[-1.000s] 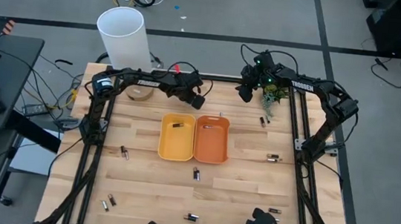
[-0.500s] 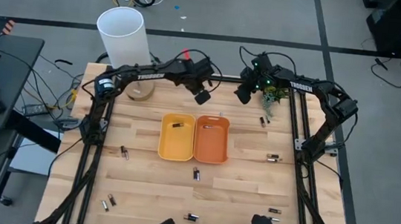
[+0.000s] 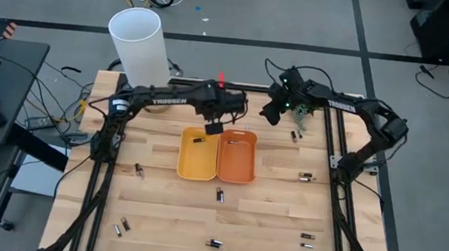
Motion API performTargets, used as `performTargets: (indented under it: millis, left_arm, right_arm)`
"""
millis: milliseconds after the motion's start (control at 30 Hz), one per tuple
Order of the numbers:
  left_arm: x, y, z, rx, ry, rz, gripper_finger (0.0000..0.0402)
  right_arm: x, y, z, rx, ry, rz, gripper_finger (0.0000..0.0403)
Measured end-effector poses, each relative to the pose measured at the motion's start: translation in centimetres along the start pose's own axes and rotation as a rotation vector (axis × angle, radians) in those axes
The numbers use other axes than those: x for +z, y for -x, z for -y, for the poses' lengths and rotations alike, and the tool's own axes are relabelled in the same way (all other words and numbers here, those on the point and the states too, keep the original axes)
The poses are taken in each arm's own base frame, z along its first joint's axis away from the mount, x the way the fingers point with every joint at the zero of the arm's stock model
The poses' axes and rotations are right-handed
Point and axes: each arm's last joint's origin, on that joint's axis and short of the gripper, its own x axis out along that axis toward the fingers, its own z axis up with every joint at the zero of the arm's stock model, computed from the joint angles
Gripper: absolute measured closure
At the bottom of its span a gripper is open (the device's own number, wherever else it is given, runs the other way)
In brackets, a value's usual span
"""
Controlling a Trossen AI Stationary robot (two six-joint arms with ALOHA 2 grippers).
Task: Sort batteries
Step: Put the top center black battery into the yellow bin
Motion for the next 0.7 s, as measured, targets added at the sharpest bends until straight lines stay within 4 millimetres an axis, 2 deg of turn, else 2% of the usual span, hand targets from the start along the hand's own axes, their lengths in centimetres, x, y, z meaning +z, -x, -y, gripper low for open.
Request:
performTargets:
  millis: [100, 200, 367, 533, 700]
  left_arm:
    - [0.0, 0.7, 1.2, 0.008, 0.009, 0.019, 0.0335]
    - [-0.2, 1.9, 2.9, 0.004, -0.011, 0.044, 0.0335]
    - [-1.3, 2.4, 6.5, 0.036, -0.05, 0.049, 0.0335]
    - [-3.7, 0.6, 10.0, 0.022, -0.115, -0.005, 0.0335]
    - [-6.0, -1.3, 10.8, -0.074, -0.107, -0.012, 0.0335]
  right_arm:
    - [0.8, 1.7, -1.8, 0.003, 0.091, 0.066, 0.0234]
    - [1.2, 3.8, -3.5, -0.002, 0.095, 0.129, 0.0234]
    - [0.8, 6.2, -6.8, -0.012, 0.078, 0.145, 0.0234]
    - [-1.7, 5.8, -9.1, -0.165, 0.106, 0.162, 0.0234]
    - [-4.6, 4.5, -9.8, -0.171, 0.076, 0.189, 0.0234]
